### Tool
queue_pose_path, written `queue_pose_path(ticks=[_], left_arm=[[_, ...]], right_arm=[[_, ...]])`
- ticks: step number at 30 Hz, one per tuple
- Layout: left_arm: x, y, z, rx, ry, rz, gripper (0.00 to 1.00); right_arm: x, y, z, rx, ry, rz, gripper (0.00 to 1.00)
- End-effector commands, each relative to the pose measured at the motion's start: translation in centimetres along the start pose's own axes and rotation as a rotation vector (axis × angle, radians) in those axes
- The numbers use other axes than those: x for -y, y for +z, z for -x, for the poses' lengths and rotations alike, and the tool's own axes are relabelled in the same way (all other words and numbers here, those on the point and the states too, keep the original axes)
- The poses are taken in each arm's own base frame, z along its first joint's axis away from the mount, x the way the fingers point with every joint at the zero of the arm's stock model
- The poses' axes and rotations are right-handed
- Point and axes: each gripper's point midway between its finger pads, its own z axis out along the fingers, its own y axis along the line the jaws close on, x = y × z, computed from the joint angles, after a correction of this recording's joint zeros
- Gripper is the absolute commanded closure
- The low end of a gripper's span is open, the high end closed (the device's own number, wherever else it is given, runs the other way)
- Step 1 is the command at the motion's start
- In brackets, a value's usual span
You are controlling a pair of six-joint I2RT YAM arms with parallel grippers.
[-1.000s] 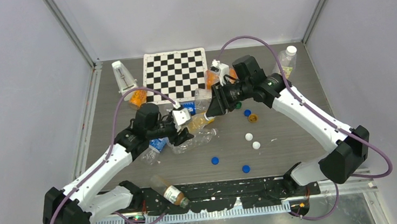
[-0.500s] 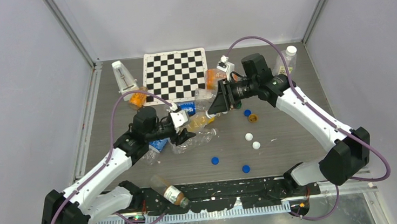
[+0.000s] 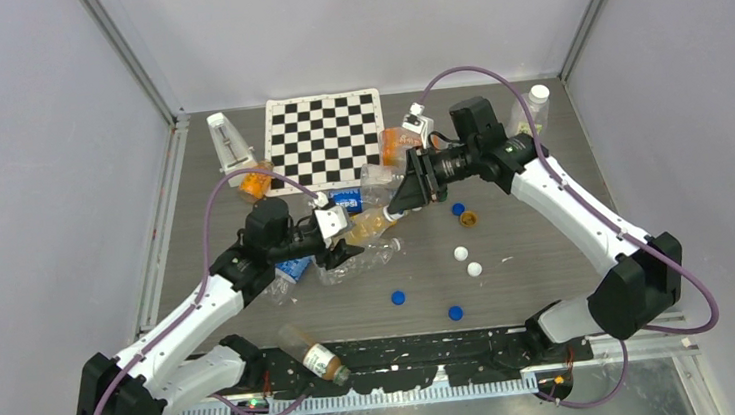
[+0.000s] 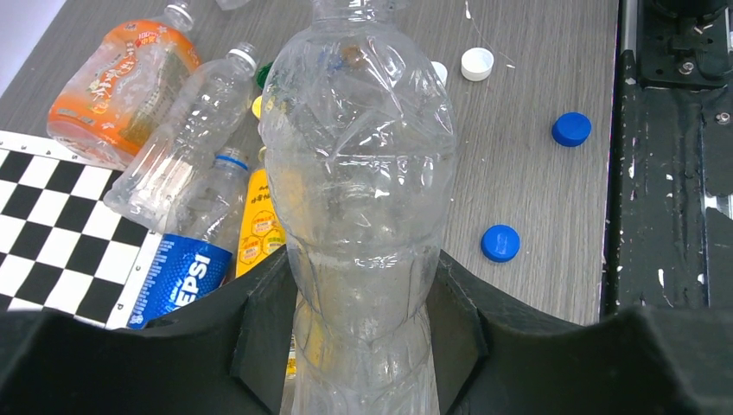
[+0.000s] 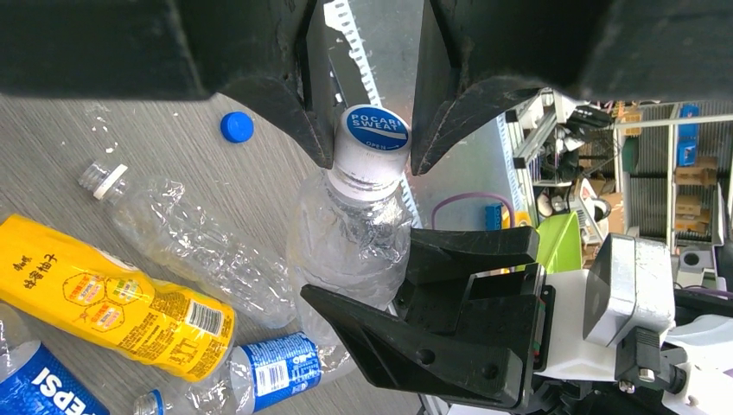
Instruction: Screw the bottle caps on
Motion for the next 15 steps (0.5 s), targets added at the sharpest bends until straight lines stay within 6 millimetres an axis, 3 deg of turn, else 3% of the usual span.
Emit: queue_pose_path(ticks=[1, 6, 10, 15], left_arm=[[-0.1, 0.0, 7.4, 0.225, 0.159, -0.031, 1.00], [0.0, 0.0, 6.8, 0.197, 0.129, -0.038, 1.00], [0.3, 0.0, 6.4, 0.196, 0.102, -0.050, 1.00], [0.2, 0.3, 6.2, 0.201, 0.056, -0.037, 1.00]], right_arm=[[-1.3, 0.1, 0.1, -0.027, -0.058, 0.024, 0.95], [-0.7, 0.1, 0.4, -0.007, -0.055, -0.022, 0.86], [-0.3, 0.2, 0.6, 0.005, -0.036, -0.042, 0.66], [0.1, 0.4, 0.9, 0.010, -0.020, -0.060, 0.56]])
